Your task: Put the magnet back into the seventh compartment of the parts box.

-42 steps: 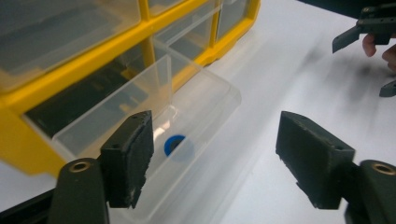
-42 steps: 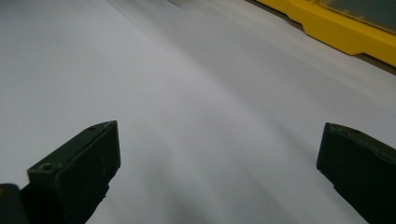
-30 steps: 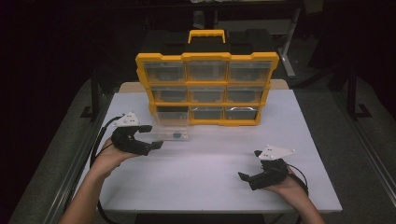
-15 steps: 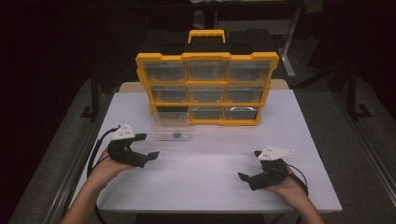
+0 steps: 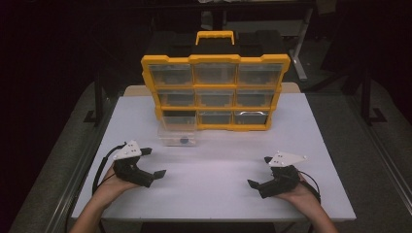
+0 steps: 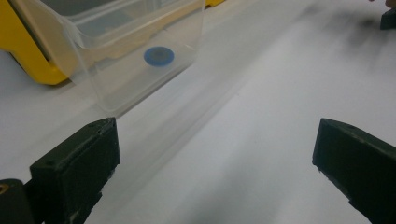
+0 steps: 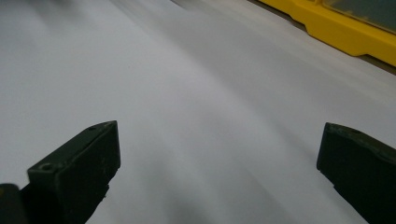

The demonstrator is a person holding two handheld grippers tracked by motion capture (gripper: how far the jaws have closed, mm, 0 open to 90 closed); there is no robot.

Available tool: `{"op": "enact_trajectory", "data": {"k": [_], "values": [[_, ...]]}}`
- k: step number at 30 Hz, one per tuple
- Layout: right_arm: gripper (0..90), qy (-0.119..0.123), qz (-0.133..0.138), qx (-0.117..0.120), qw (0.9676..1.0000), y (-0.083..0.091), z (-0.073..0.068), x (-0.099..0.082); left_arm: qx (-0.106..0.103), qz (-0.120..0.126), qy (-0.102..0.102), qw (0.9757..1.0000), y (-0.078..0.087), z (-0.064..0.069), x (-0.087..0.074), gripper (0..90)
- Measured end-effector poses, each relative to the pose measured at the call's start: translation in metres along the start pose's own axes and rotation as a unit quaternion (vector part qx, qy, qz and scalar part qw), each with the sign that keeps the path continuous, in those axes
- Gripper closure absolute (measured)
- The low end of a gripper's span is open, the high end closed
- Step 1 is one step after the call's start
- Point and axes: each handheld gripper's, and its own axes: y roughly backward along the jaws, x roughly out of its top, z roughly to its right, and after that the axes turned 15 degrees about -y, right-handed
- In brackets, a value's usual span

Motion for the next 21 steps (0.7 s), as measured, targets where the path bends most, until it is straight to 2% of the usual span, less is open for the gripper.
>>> {"op": "enact_trajectory", "data": {"k": [8,14,21], "values": [[0.0,0.004,0.0,0.0,1.0,0.0,0.001,0.0,-0.002,0.0,-0.002,1.0,-0.003,0.007,-0.008,0.5],[0.0,0.003,-0.002,-0.001,1.0,0.0,0.0,-0.001,0.001,0.001,0.005,1.0,-0.004,0.012,-0.016,0.5],[0.0,0.003,-0.004,-0.003,1.0,0.0,0.0,-0.001,0.0,-0.007,-0.002,1.0,-0.007,0.013,-0.022,0.6]]}}
